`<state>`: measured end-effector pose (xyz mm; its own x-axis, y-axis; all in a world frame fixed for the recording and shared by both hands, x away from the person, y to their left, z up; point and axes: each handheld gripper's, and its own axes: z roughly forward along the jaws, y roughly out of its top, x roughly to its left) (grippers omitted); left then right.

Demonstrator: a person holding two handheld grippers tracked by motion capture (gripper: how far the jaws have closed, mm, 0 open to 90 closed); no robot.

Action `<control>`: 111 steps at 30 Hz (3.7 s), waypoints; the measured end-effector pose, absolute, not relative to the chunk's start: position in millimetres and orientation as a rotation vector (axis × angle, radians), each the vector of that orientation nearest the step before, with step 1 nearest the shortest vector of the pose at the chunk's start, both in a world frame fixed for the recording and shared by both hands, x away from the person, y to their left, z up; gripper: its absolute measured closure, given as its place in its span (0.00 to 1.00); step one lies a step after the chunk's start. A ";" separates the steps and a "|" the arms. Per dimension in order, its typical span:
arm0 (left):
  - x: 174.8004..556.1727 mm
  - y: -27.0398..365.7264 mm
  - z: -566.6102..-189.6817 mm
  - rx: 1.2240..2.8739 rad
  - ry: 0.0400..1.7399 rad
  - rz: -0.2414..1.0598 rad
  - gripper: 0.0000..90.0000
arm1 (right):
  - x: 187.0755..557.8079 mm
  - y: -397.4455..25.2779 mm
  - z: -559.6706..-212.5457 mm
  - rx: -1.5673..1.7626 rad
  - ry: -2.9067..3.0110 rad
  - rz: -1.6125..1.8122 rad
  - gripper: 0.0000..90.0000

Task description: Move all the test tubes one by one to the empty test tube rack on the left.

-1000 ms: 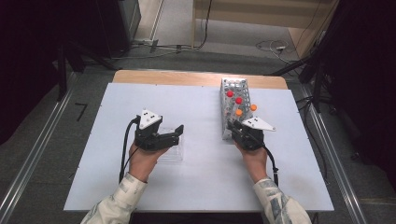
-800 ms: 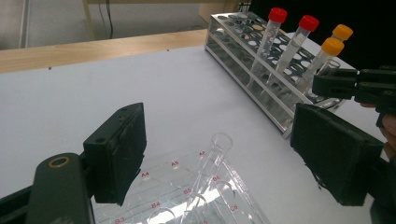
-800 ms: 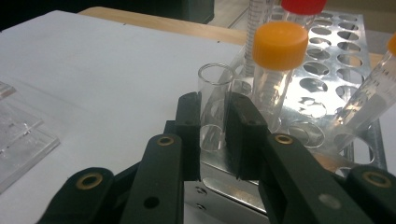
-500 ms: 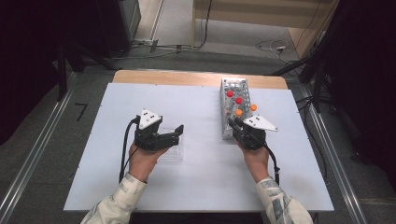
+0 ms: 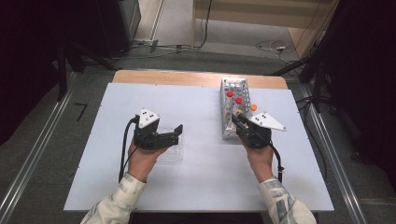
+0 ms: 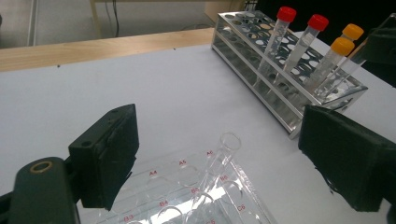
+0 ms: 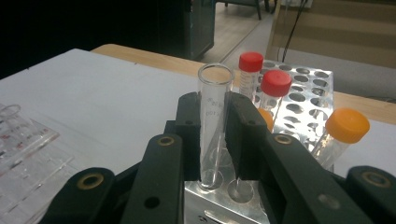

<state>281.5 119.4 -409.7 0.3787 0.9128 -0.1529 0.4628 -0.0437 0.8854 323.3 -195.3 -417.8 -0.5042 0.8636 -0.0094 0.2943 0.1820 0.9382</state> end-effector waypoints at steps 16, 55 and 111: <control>275.1 114.8 -401.5 1.669 1.193 0.573 0.14 | 301.0 -180.8 -411.7 1.004 2.003 1.380 0.82; 265.9 62.0 -416.1 1.832 0.979 0.396 0.61 | 270.8 -117.9 -452.0 0.830 2.248 1.341 0.82; 258.8 80.1 -392.1 1.800 0.937 0.392 0.85 | 275.2 -134.4 -448.3 0.844 2.344 1.347 0.28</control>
<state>258.8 80.1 -392.1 0.6433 0.7498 -0.1548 0.4163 -0.1728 0.8927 275.2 -134.4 -448.3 -0.7789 0.6267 0.0244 0.3366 0.3849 0.8594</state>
